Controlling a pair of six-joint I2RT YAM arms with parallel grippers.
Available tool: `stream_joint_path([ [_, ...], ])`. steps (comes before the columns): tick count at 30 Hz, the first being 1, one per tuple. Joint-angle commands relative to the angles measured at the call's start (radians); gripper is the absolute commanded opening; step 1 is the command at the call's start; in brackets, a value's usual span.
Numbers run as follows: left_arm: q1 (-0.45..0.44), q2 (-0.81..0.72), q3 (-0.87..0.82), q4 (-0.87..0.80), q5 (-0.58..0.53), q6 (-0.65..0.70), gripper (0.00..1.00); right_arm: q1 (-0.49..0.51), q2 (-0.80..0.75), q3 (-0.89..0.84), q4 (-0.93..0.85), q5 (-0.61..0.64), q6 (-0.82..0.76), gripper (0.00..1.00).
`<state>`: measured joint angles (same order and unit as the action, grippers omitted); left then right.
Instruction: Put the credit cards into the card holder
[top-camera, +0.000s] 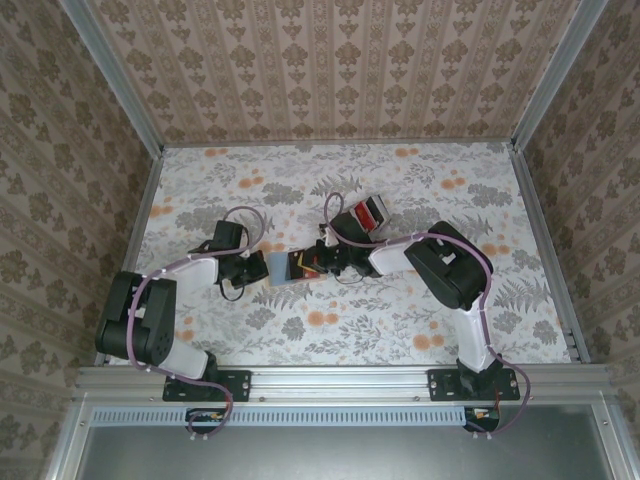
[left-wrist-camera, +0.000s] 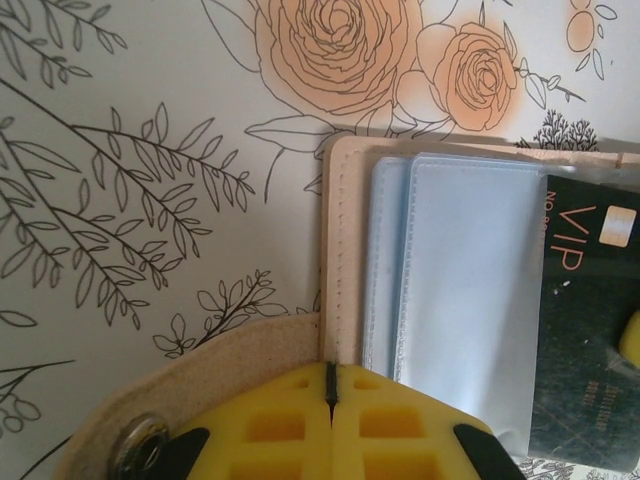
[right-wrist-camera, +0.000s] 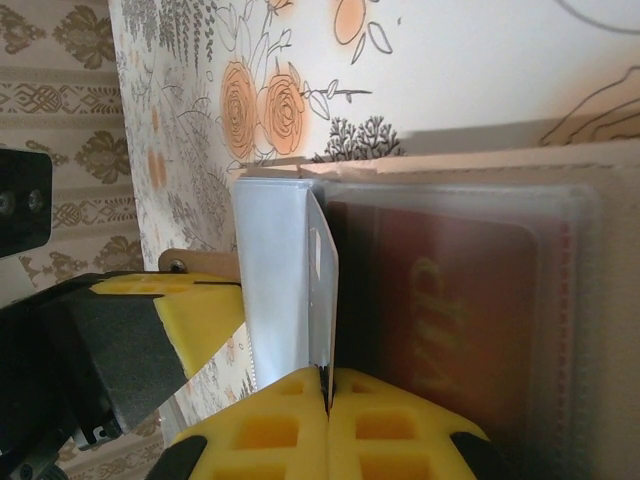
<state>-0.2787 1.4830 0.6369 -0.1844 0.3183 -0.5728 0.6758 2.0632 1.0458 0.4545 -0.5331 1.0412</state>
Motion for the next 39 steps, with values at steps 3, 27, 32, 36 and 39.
stream_joint_path([
  [3, -0.006, 0.006, -0.048, 0.018, -0.002, -0.038, 0.0, 0.019, -0.032, -0.055, 0.041, 0.064, 0.042, 0.01],
  [27, -0.014, -0.028, -0.05, 0.004, -0.027, -0.051, 0.0, 0.016, -0.052, 0.05, -0.251, -0.059, -0.162, 0.02],
  [32, -0.023, -0.028, -0.039, -0.006, -0.03, -0.053, 0.0, 0.002, -0.045, 0.08, -0.275, -0.082, -0.18, 0.03],
  [36, -0.038, -0.002, -0.028, 0.001, -0.017, -0.061, 0.0, -0.004, -0.032, 0.099, -0.289, -0.091, -0.184, 0.03],
  [39, -0.058, 0.007, -0.032, 0.022, -0.03, -0.071, 0.0, -0.002, -0.025, 0.106, -0.286, -0.096, -0.183, 0.03],
])
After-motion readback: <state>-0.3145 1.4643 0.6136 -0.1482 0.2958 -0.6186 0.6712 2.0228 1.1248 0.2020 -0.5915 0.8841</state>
